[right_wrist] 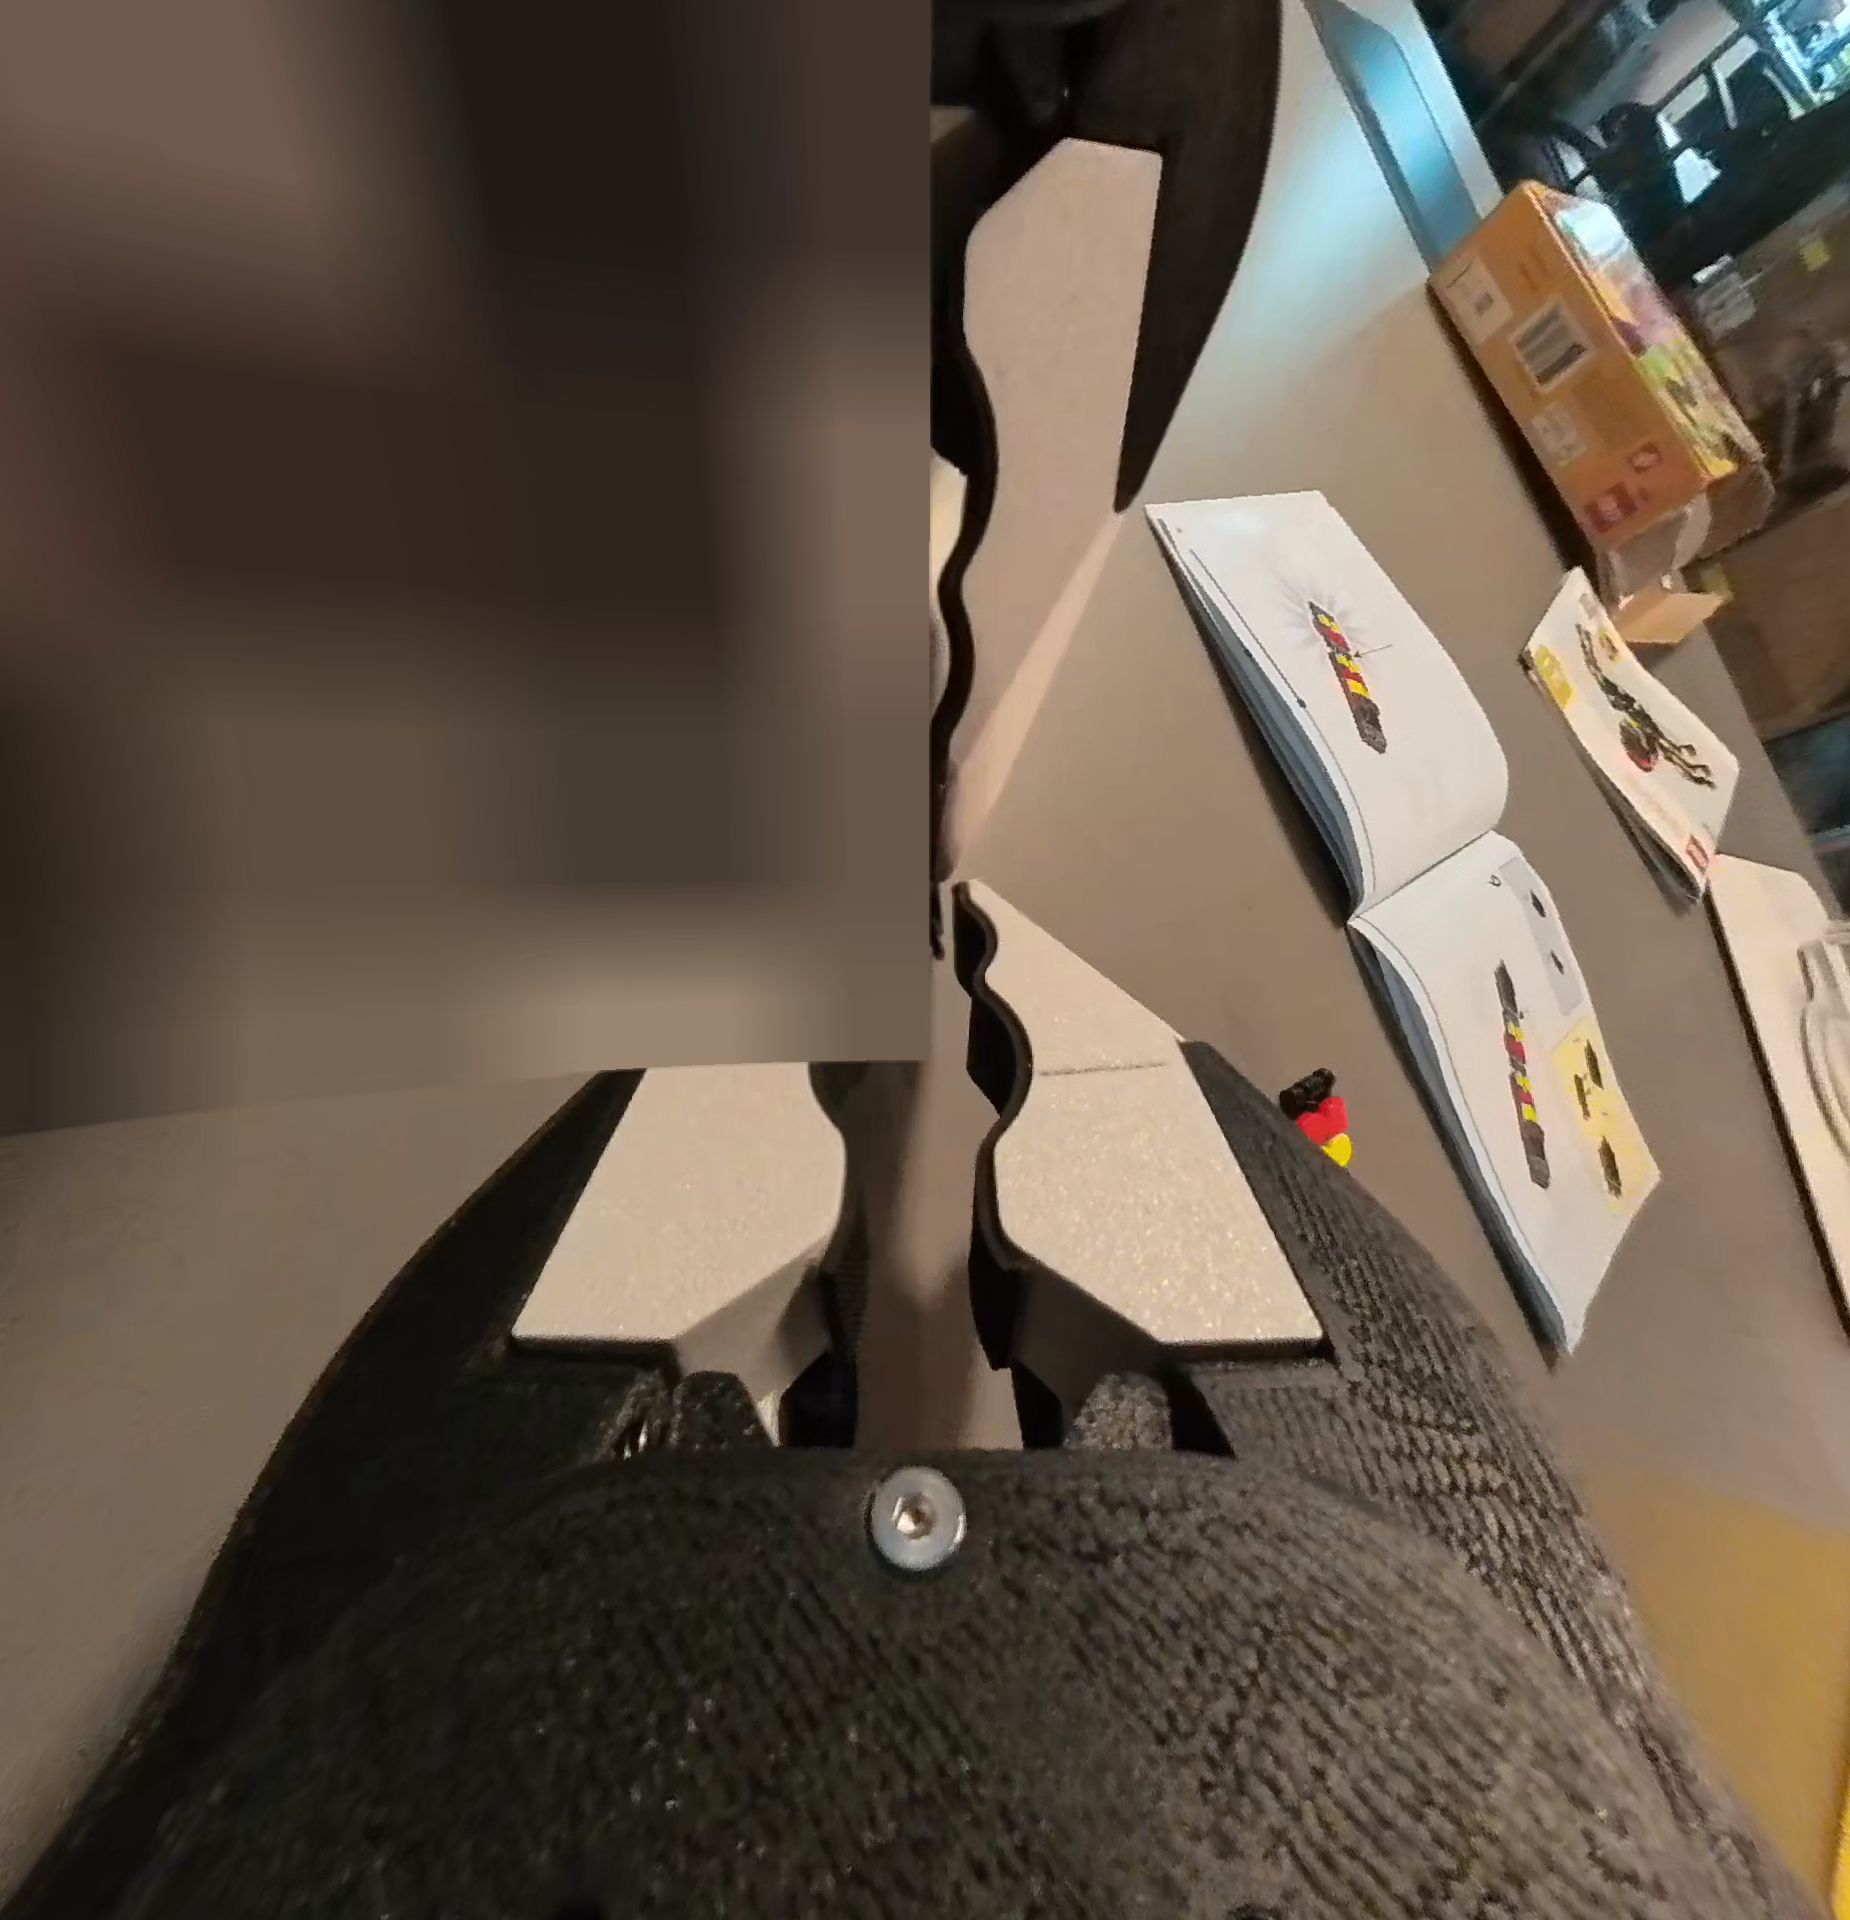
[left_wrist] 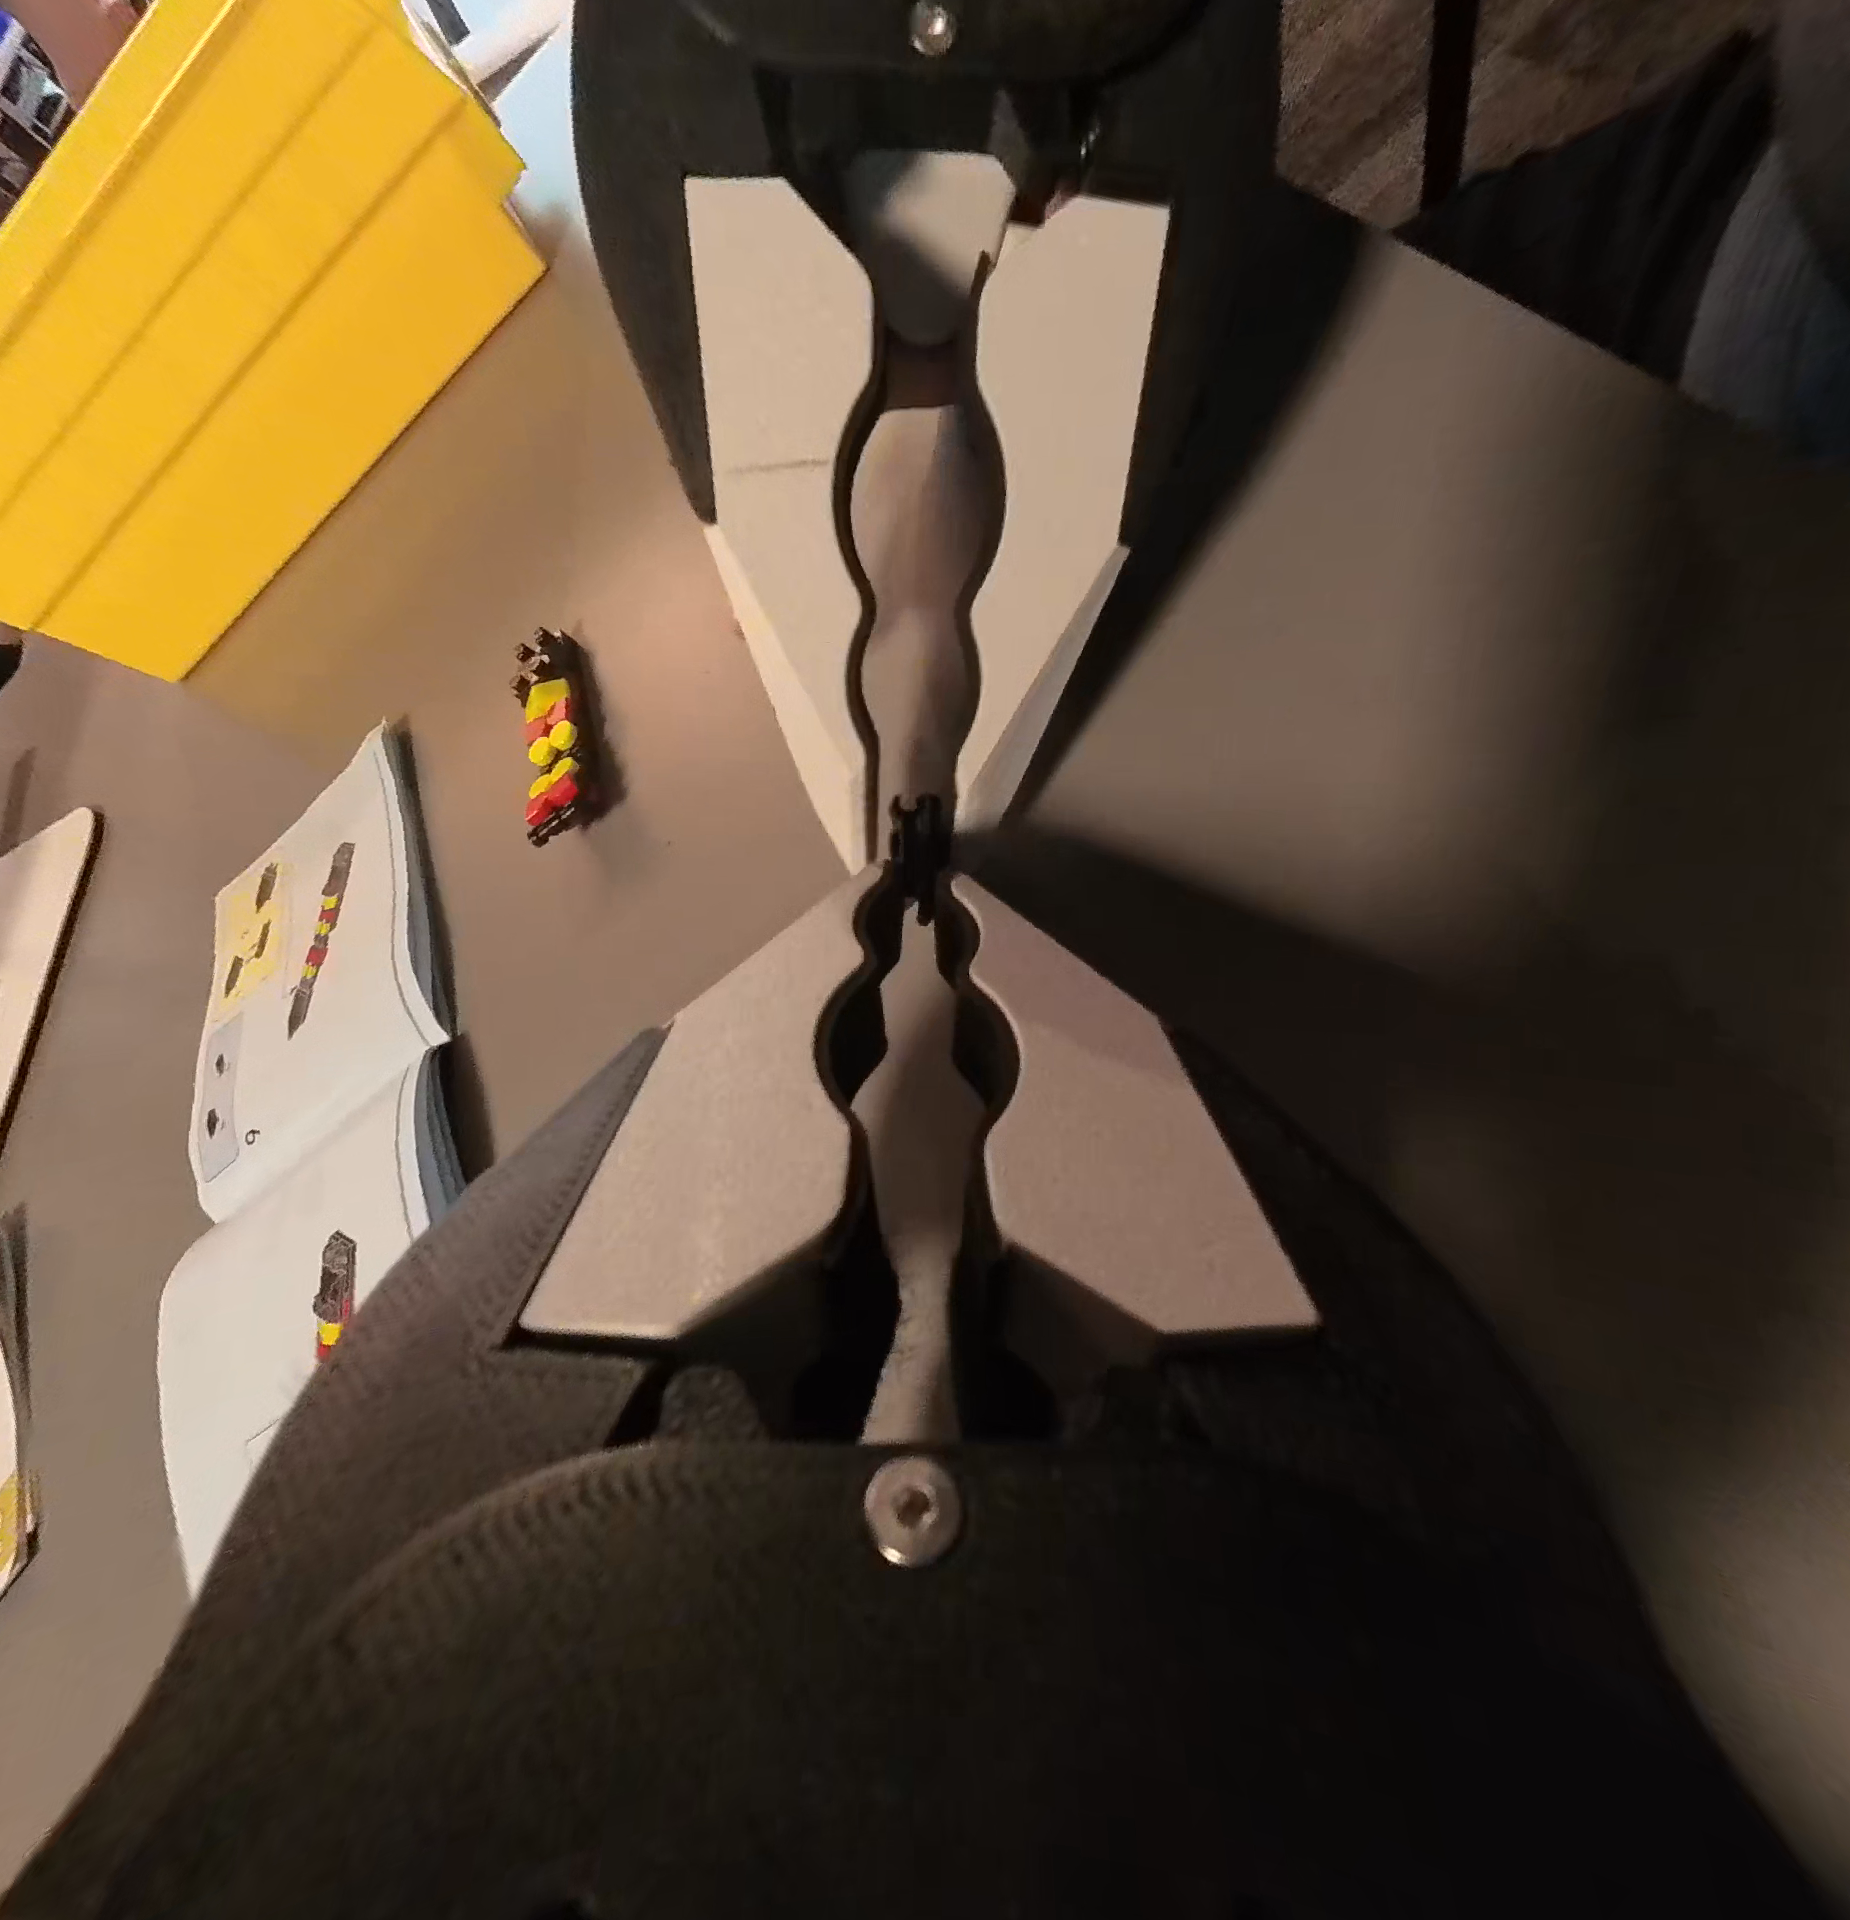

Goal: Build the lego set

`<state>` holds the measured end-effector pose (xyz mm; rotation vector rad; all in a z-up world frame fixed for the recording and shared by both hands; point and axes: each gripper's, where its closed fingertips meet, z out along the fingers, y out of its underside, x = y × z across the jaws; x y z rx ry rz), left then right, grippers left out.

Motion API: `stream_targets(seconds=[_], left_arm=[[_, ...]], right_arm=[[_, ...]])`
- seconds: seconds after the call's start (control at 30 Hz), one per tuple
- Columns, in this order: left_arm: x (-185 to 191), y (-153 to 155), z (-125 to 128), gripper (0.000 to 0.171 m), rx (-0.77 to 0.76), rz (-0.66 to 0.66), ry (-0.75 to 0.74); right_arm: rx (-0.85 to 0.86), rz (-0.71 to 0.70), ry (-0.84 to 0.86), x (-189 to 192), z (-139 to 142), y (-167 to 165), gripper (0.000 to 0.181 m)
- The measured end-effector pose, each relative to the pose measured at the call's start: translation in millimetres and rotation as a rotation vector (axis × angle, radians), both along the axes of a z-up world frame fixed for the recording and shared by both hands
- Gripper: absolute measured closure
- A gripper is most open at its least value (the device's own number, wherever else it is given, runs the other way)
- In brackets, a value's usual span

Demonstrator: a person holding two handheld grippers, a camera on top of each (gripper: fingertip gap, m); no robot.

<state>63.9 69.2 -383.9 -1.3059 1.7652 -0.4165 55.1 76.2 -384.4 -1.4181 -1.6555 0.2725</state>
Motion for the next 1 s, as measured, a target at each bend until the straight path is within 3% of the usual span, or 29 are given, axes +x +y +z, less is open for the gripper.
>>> stream_targets(seconds=[0.7, 1.0], left_arm=[[-0.7, 1.4, 0.3, 0.166, 0.025, 0.010, -0.002], [-1.0, 4.0, -1.2, 0.165, -0.077, 0.058, 0.008]], right_arm=[[-0.122, -0.059, -0.007, -0.3, -3.6, 0.3, 0.174], [-0.139, -0.060, -0.022, 0.3, -4.7, 0.8, 0.175]])
